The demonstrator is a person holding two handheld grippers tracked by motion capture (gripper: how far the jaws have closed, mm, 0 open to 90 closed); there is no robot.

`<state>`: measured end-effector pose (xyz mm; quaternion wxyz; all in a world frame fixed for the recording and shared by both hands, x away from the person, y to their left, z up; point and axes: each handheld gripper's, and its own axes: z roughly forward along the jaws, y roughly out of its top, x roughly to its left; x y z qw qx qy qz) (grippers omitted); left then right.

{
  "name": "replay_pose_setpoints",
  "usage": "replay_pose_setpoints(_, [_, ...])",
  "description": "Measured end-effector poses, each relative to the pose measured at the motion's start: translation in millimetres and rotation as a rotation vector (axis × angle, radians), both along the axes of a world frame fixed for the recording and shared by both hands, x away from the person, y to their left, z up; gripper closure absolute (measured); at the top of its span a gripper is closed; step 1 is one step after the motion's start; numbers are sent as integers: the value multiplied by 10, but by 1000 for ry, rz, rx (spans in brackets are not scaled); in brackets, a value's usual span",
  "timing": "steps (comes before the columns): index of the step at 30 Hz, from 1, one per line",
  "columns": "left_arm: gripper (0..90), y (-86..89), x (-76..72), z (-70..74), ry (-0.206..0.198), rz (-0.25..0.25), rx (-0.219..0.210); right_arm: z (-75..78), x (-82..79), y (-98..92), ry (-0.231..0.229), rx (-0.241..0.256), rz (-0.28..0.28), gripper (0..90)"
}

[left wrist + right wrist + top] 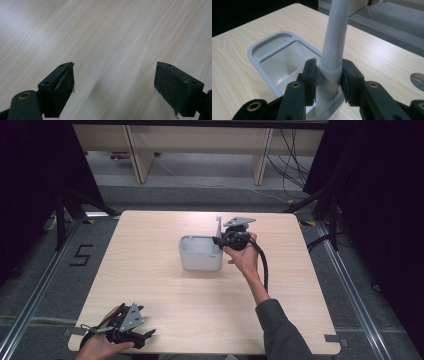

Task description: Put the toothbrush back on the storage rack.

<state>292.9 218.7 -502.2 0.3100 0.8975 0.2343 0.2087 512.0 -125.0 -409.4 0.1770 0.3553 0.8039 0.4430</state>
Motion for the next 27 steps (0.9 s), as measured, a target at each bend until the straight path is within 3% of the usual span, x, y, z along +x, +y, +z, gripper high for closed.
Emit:
replay_pose_setpoints(2, [162,9,9,7,4,-7,14,5,-8,-1,2,9,0,692])
replay_pose_setpoints(3, [162,2,1,2,7,-5,-2,19,-13,-8,2,18,-7,696])
replay_pose_setpoints(4, [161,1,1,0,6,-6,-1,28,-6,-12,-21,12,-2,698])
replay_pose_setpoints(6, [162,-3,-3,-1,-4,5,7,49,-17,-14,-12,19,-1,702])
replay_pose_setpoints(11, [162,-2,-2,-4,15,1,-3,54,-19,-33,-9,23,-1,692])
replay_pose_setpoints(18, [162,-2,-3,-7,16,1,-5,67,-29,-31,-40,26,-17,549])
replay_pose_setpoints(21, [162,1,-1,-1,11,-2,-1,87,-45,-42,-31,28,-33,482])
replay_pose_setpoints(25, [162,-1,-3,-6,15,1,-3,118,-81,-56,-20,43,-34,439])
replay_pose_setpoints(27, [161,1,2,-2,9,-4,1,133,-87,-74,-45,27,-24,425])
